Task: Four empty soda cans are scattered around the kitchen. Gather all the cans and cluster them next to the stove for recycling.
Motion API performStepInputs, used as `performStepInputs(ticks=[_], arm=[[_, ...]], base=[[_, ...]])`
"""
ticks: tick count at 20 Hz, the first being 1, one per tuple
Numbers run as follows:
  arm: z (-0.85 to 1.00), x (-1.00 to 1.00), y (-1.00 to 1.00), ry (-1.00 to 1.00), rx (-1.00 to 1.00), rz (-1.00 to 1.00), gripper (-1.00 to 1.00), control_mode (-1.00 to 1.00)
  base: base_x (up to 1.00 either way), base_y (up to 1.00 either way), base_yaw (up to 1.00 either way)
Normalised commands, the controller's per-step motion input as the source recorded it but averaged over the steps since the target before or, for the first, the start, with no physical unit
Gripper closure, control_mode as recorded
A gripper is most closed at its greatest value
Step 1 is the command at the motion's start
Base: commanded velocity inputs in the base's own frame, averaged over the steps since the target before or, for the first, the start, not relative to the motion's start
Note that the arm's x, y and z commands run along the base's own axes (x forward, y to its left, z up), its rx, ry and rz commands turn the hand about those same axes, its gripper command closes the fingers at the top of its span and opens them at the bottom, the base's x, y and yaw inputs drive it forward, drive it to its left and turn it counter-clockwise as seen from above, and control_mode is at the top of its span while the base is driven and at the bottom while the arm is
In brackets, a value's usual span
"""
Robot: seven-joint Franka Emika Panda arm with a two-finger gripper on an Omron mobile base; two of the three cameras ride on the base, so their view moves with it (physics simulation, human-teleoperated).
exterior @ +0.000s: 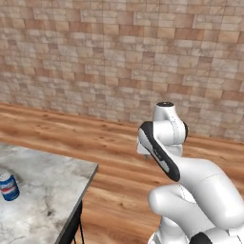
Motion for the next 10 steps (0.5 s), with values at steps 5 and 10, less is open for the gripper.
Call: performStepInputs(ticks=[5,10], arm=[[0.00,0.00,0.00,0.00,0.00,0.00,-1.00,1.00],[0.09,-0.03,0.00,0.00,0.00,0.01,-1.00,-1.00]], base=[[0.00,0.01,0.02],[0.00,0.00,0.00]])
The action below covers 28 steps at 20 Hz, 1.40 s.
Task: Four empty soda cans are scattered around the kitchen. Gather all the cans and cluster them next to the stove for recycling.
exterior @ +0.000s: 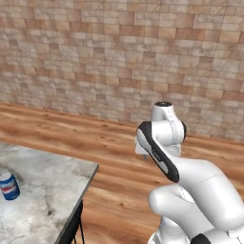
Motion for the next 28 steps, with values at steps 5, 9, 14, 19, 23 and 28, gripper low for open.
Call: performStepInputs(ticks=[5,9,14,19,23,28], arm=[[0.60,-0.26,0.02,-0.04,-0.01,0.08,-1.00,-1.00],[0.61,-0.47,0.03,-0.06,-0.03,0.08,-1.00,-1.00],[0.45,-0.73,0.00,-0.09,-0.01,0.12,-1.00,-1.00],[0.32,-0.60,0.00,-0.12,-0.01,0.08,-1.00,1.00],[0.00,0.00,0.00,0.00,0.00,0.00,-1.00,1.00],[0.00,0.00,0.00,0.00,0.00,0.00,-1.00,1.00]], base=[[0.00,0.00,0.00],[0.00,0.00,0.00],[0.00,0.00,0.00],[-0.10,0.00,0.01],[0.00,-0.02,0.00],[0.08,0.34,0.19]])
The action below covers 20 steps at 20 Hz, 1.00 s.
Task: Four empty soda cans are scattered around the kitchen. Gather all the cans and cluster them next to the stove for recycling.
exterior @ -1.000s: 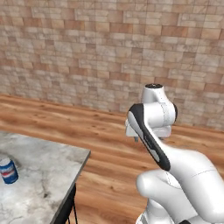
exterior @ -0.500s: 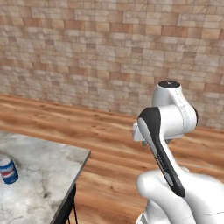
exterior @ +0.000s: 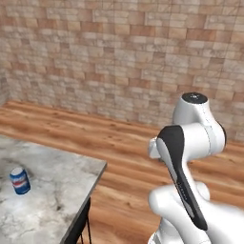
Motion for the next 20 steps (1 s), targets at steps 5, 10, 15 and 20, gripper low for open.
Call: performStepInputs(ticks=[5,10,15,20], arm=[[0.00,0.00,0.00,0.00,0.00,0.00,-1.00,1.00],[0.00,0.00,0.00,0.00,0.00,0.00,-1.00,1.00],[0.00,0.00,0.00,0.00,0.00,0.00,-1.00,1.00],[0.00,0.00,0.00,0.00,0.00,0.00,-1.00,1.00]], base=[[0.28,0.49,0.29],[0.28,0.26,0.35],[0.08,0.00,0.48],[0.03,0.15,0.45]])
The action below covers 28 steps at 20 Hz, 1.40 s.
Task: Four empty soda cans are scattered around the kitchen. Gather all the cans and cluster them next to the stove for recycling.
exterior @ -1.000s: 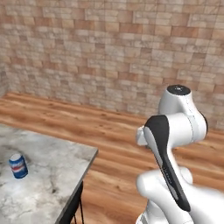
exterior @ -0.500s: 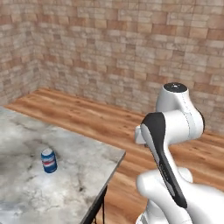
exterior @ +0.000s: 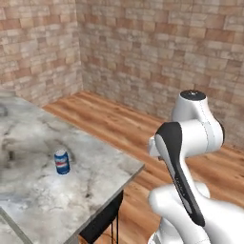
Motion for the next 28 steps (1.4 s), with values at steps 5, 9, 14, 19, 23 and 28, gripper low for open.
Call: performStepInputs(ticks=[5,9,14,19,23,28], arm=[[0.00,0.00,0.00,0.00,0.00,0.00,-1.00,1.00],[0.00,0.00,0.00,0.00,0.00,0.00,-1.00,1.00],[0.00,0.00,0.00,0.00,0.00,0.00,-1.00,1.00],[0.00,0.00,0.00,0.00,0.00,0.00,-1.00,1.00],[0.00,0.00,0.00,0.00,0.00,0.00,-1.00,1.00],[0.00,0.00,0.00,0.00,0.00,0.00,-1.00,1.00]], base=[[0.01,0.24,0.47],[0.02,0.30,0.44],[0.09,0.36,0.40],[0.16,0.36,0.39],[0.33,0.33,0.34],[0.63,0.15,0.18]])
